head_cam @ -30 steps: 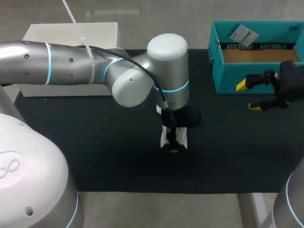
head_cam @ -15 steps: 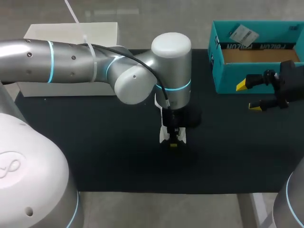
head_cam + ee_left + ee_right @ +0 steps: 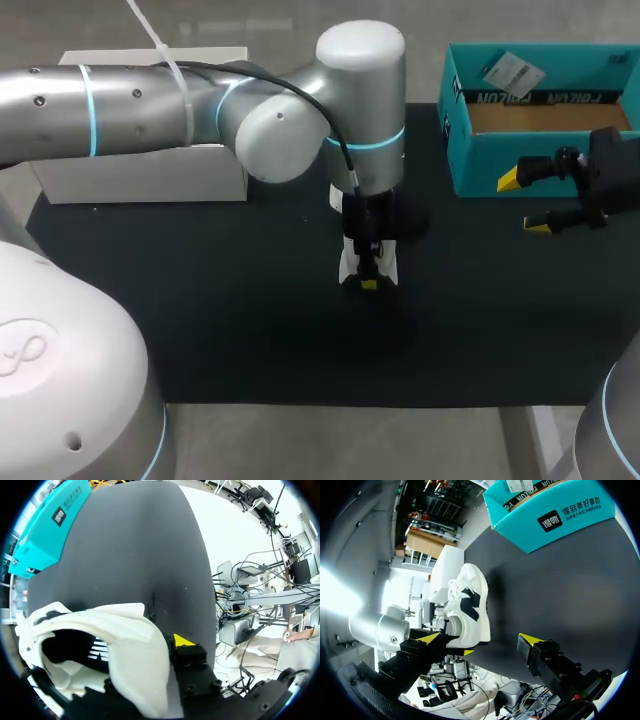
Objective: Take the shoe out of the shoebox, open the shoe tongue, remove and reinsert the insole, then place the shoe into the shoebox
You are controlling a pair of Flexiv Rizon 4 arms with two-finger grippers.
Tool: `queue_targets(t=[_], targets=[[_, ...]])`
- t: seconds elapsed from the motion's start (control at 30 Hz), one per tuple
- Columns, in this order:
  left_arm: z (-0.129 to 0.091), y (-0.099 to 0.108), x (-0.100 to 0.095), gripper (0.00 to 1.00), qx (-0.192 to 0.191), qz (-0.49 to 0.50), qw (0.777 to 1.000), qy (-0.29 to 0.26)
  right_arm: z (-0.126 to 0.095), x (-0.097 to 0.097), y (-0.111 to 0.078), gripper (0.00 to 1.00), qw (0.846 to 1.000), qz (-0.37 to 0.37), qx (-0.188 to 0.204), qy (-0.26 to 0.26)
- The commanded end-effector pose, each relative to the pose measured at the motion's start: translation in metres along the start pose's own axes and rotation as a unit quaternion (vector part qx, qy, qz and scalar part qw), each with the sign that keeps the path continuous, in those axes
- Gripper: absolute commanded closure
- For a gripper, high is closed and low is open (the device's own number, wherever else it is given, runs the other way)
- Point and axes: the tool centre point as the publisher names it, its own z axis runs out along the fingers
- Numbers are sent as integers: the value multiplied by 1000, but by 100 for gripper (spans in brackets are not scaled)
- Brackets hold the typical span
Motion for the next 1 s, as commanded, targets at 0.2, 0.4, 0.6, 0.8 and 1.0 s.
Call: queue_targets(t=[0.2, 0.4, 0.6, 0.8, 1.0], targets=[[-89, 11, 17, 100, 4, 9, 1000, 29, 1, 1, 0, 0, 1000, 1, 0, -2], [-134, 2, 25, 100, -6, 18, 999, 44, 1, 1, 0, 0, 1000, 1, 0, -2], [-173, -2, 26, 100, -25, 24, 999, 36, 1, 1, 0, 0, 1000, 1, 0, -2], [-203, -1, 27, 100, -13, 4, 999, 38, 1, 1, 0, 0, 1000, 1, 0, -2], [-209, 2, 27, 100, 9, 1, 1000, 7, 1, 1, 0, 0, 1000, 1, 0, -2]])
